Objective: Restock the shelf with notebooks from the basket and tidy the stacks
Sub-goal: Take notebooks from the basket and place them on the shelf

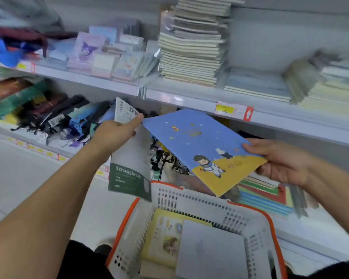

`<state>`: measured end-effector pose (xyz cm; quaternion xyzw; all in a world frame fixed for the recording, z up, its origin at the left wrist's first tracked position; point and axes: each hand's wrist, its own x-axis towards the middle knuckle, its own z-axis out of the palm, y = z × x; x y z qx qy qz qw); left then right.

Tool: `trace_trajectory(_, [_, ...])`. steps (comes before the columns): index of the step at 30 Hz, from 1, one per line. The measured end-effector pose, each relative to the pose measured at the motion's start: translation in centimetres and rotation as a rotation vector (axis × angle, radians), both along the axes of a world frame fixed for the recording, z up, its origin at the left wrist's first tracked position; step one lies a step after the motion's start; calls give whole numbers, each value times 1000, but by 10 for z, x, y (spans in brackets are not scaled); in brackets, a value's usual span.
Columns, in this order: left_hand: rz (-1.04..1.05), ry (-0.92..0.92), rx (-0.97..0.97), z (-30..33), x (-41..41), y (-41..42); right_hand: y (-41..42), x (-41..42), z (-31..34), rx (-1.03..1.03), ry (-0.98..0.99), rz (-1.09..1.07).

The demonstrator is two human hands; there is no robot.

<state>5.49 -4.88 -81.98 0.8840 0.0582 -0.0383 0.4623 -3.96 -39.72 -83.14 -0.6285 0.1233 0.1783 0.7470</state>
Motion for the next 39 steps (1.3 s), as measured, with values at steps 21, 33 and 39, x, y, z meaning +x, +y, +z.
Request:
trace_trajectory(21, [-146,-326,-901,32,-45,-53,82,-19,-17,99,-366,-12])
trace_trajectory(33, [-440,-86,-615,45,-22,-141,-5,19,49,-9,-436,-578])
trace_trajectory(39, [-304,159,-684,73,20,-205,-50,42,88,-183,-288,-541])
